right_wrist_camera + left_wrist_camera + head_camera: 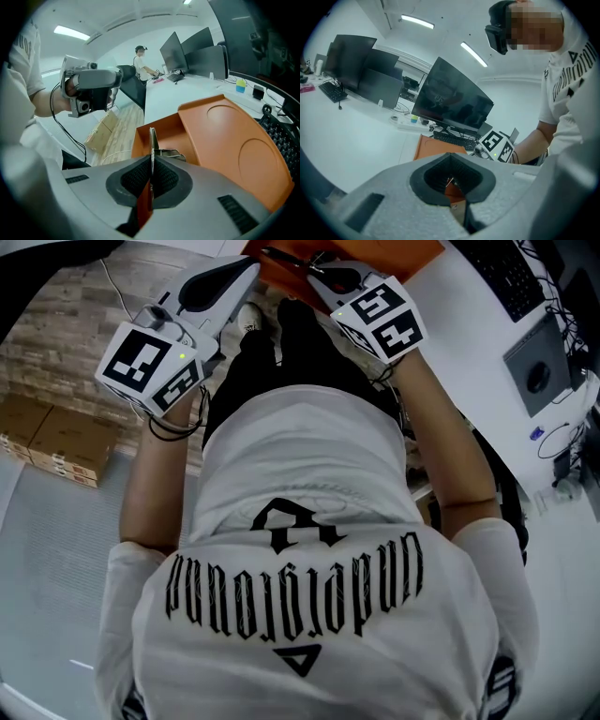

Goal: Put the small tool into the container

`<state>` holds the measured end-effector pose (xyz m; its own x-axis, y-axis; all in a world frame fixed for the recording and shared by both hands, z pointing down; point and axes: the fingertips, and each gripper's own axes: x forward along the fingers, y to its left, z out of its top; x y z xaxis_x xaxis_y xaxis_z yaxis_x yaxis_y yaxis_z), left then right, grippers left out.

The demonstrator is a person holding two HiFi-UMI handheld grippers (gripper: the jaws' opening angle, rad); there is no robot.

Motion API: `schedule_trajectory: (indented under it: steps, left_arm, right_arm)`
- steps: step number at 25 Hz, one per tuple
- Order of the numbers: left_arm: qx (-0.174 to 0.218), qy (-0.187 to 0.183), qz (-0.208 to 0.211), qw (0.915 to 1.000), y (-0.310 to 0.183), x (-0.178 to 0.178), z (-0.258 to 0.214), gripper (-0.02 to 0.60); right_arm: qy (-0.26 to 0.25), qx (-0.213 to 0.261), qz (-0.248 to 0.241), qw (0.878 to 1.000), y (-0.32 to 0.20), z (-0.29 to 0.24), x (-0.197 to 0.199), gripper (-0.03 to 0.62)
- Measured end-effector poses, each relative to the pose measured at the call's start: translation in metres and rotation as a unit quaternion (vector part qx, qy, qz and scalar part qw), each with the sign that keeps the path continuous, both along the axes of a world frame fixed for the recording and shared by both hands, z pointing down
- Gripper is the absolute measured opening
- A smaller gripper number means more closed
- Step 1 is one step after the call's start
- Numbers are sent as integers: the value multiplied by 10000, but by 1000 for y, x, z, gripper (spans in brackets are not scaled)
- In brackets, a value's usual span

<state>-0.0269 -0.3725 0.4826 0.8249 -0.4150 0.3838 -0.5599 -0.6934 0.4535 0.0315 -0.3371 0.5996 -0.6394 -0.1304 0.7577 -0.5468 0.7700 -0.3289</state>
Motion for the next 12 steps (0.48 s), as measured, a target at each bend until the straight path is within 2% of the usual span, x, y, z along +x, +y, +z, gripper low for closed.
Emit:
schedule_trajectory:
  steps: [12]
  left_arm:
    - [-174, -99, -131, 9997, 1, -9, 18, 14]
  right_arm:
    - [221, -390, -138, 9989, -1, 27, -7, 15]
